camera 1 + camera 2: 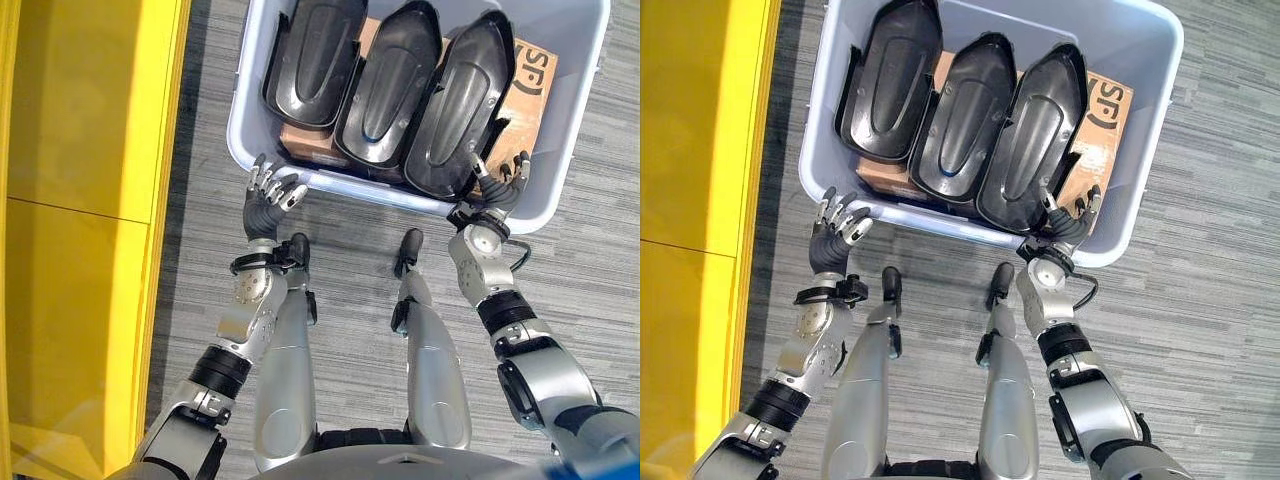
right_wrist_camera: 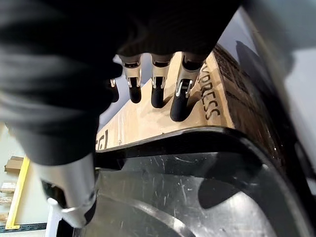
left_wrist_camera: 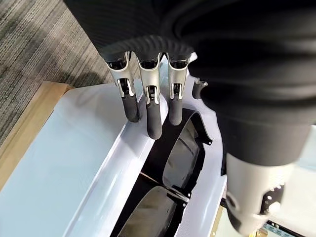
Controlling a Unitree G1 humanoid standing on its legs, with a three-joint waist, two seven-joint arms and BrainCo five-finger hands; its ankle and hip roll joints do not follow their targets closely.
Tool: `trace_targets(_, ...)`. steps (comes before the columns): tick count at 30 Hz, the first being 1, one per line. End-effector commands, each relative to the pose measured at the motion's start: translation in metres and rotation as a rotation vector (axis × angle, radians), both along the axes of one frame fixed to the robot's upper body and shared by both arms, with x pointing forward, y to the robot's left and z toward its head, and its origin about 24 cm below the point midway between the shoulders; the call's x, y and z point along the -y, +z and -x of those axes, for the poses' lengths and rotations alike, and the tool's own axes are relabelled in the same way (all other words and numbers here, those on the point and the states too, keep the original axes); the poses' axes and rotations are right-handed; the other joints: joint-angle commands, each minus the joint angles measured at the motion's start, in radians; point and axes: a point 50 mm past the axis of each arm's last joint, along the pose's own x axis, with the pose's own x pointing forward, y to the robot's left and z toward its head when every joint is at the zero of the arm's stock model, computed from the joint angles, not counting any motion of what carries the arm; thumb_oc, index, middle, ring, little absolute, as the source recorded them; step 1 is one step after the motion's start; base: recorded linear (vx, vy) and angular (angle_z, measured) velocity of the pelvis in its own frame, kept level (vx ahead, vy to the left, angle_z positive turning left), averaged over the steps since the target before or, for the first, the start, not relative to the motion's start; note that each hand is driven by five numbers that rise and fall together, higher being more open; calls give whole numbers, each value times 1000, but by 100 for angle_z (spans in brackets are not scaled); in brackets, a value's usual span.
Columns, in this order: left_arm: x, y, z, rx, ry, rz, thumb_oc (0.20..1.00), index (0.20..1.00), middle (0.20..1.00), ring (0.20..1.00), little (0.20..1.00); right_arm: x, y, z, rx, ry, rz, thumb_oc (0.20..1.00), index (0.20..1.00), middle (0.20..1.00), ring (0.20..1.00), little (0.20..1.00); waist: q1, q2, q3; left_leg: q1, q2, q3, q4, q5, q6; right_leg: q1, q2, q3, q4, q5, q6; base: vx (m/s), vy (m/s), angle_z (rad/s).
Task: Move parts from the plastic box to the shelf.
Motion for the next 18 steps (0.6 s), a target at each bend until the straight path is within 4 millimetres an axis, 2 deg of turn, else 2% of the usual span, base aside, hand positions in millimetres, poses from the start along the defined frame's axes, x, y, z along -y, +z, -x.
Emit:
trace_targets(1, -3, 11, 12, 67, -3, 18, 1000, 1000, 1000, 1000, 1000, 10, 10, -5, -3, -16, 64, 1000, 1000, 1000, 1000, 1000, 42, 35, 4, 81, -21, -2, -134, 29, 5, 70, -75, 64, 166, -125, 89, 33, 4, 0)
trace_targets(4, 1, 13, 11, 79, -13, 16, 1000, 1000, 1000, 1000, 1000, 6, 14, -11, -38, -2, 164, 1000, 1000, 1000, 1000, 1000, 50, 36, 4, 75, -23, -5, -131, 26, 7, 69, -73, 63, 167, -129, 87, 13, 4, 0)
trace_targets(12, 3, 19, 8, 100, -16, 18, 1000, 1000, 1000, 1000, 1000, -5, 23, -21, -58, 25, 253, 1000, 1000, 1000, 1000, 1000, 62, 41, 4, 68, -26, -9, -125, 23, 9, 68, -73, 60, 173, -137, 87, 3, 1, 1)
trace_targets(18, 4, 20, 8, 104, -25, 16, 1000, 1000, 1000, 1000, 1000, -5, 26, -27, -91, 20, 298, 1000, 1000, 1000, 1000, 1000, 70, 43, 4, 65, -29, -13, -122, 22, 11, 69, -70, 58, 176, -141, 86, 0, 0, 0)
